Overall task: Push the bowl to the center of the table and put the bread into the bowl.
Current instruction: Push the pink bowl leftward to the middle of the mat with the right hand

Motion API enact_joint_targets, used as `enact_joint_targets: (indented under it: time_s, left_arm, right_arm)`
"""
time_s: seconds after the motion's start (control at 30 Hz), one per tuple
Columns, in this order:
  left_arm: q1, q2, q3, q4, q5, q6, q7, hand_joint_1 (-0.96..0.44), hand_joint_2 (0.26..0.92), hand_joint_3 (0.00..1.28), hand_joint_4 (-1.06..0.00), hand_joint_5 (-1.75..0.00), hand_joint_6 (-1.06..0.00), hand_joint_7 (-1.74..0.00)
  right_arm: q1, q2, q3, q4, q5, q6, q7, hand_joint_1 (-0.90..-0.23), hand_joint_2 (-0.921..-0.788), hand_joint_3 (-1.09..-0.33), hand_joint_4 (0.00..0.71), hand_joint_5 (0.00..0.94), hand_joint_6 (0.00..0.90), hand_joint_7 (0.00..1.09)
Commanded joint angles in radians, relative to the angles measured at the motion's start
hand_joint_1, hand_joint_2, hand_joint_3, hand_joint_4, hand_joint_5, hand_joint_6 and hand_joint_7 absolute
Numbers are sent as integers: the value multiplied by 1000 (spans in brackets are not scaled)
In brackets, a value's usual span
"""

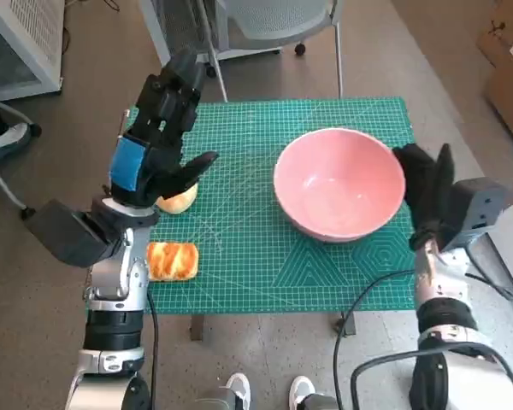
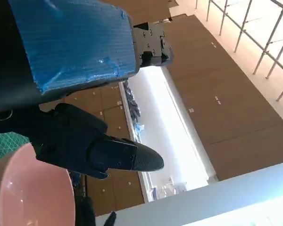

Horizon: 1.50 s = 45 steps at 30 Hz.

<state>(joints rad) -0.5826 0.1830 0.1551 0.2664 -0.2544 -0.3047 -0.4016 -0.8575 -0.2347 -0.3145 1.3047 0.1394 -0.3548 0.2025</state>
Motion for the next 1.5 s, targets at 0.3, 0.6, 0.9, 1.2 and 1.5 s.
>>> enact_joint_targets:
  time_s: [0.3,0.6,0.9,1.2,1.5]
  left_arm:
    - [24,16,10,-8,6,-20,11,-508,916,166,-14,-4,1,-385]
    - [38,23,13,-24,6,-18,18,-490,918,163,-16,-5,1,-372]
    - [51,25,16,-31,10,-24,25,-488,920,159,-20,-6,1,-369]
    - [59,25,14,-39,16,-25,36,-488,920,157,-22,-6,1,-374]
    - [64,23,14,-38,16,-24,40,-487,921,156,-23,-6,1,-375]
  right_arm:
    - [-41,65,0,15,-4,34,15,-579,-921,-724,215,1,295,0]
    - [-69,88,1,10,-4,39,32,-565,-921,-734,223,4,290,0]
    - [-90,100,-2,5,1,39,56,-536,-921,-760,212,0,288,0]
    - [-107,108,-1,2,0,35,60,-517,-921,-770,198,0,284,0]
    - [-132,117,8,1,-10,41,41,-510,-921,-784,198,1,276,0]
